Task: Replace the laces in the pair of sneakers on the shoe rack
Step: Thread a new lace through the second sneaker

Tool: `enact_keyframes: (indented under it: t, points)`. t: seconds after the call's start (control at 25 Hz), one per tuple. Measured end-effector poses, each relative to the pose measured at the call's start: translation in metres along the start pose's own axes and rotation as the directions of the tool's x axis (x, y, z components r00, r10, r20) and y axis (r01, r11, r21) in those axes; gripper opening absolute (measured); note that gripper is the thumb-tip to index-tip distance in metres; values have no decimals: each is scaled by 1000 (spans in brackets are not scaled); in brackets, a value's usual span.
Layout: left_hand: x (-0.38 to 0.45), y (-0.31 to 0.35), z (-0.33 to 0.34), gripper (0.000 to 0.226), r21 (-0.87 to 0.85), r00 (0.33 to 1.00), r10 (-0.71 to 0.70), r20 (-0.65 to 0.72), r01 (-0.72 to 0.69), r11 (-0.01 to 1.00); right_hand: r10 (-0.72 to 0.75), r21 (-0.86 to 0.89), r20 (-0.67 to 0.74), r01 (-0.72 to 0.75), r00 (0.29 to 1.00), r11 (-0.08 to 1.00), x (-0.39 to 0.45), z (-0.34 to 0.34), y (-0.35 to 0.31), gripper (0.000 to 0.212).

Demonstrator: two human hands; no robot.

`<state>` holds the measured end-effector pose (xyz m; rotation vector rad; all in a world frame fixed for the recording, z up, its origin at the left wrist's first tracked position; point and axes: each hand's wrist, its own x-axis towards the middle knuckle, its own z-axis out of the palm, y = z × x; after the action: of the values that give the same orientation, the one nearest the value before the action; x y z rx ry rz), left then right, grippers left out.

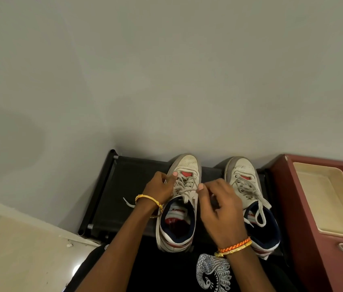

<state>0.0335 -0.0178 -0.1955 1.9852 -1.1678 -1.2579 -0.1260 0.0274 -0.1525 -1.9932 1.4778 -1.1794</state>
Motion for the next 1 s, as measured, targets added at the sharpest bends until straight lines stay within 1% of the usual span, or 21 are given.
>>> enact_keyframes:
  t: [0.04, 0.08, 0.12, 0.16, 0.24, 0.28, 0.32, 0.36, 0.4, 0.44, 0.52, 0.6, 0.68, 0.72, 0.76, 0.8, 0.88, 0.92, 1.0]
  points:
    - [-3, -2, -4, 40, 52, 999, 36, 22, -38, 998, -32, -90, -16, 31, 999, 995, 3, 0, 3, 27]
    - [-6, -5, -8, 40, 62, 997, 61, 57, -65, 996, -40, -191, 8, 40, 999, 981, 4, 2, 7, 27]
    - [-9, -6, -12, 39, 29, 993, 70, 97, -73, 997, -9, -272, 63, 26, 998, 962, 4, 5, 11, 30]
    - [-14, -5, -16, 37, -26, 988, 65, 141, -62, 998, 55, -335, 127, -10, 990, 942, 4, 7, 14, 30]
    - [-20, -3, -22, 34, -137, 979, 65, 193, -39, 990, 190, -397, 244, -80, 951, 914, 6, 9, 17, 24]
    - [-21, -2, -24, 34, -189, 977, 69, 200, -30, 982, 212, -371, 270, -101, 939, 923, 7, 8, 18, 20]
    - [-21, -1, -24, 32, -240, 977, 66, 204, -16, 971, 222, -289, 282, -138, 933, 947, 8, 6, 18, 19]
    - [-21, 1, -24, 30, -288, 977, 57, 207, 6, 958, 258, -157, 285, -221, 923, 963, 9, 4, 17, 22]
    - [-22, 3, -23, 28, -329, 977, 39, 210, 33, 944, 321, -7, 288, -333, 902, 943, 10, 2, 14, 27]
    - [-24, 7, -22, 26, -366, 978, 20, 207, 58, 929, 390, 149, 284, -442, 876, 885, 12, 1, 10, 30]
    - [-23, 10, -19, 26, -440, 985, 14, 171, 64, 896, 497, 422, 258, -559, 829, 714, 15, 4, 5, 33]
    - [-22, 13, -15, 29, -538, 990, 43, 137, 38, 842, 585, 635, 255, -590, 769, 499, 21, 10, 1, 33]
    - [-21, 12, -11, 28, -612, 988, 55, 147, 47, 790, 637, 772, 322, -584, 700, 251, 30, 18, -3, 30]
    - [-21, 12, -10, 25, -623, 985, 64, 160, 51, 781, 654, 796, 353, -582, 669, 166, 33, 24, -3, 26]
    - [-21, 11, -9, 23, -616, 982, 80, 171, 43, 786, 664, 785, 365, -599, 652, 156, 35, 31, -1, 23]
    - [-20, 9, -7, 21, -593, 978, 109, 176, 17, 805, 675, 738, 358, -638, 645, 218, 36, 37, 4, 20]
    - [-18, 6, -6, 18, -514, 966, 189, 175, -74, 855, 653, 617, 360, -695, 666, 369, 35, 46, 16, 17]
    - [-18, 6, -6, 18, -474, 955, 239, 178, -129, 871, 632, 580, 388, -711, 671, 398, 34, 48, 19, 18]
    - [-16, 8, -7, 18, -412, 922, 333, 197, -230, 881, 572, 573, 450, -713, 686, 404, 33, 48, 23, 18]
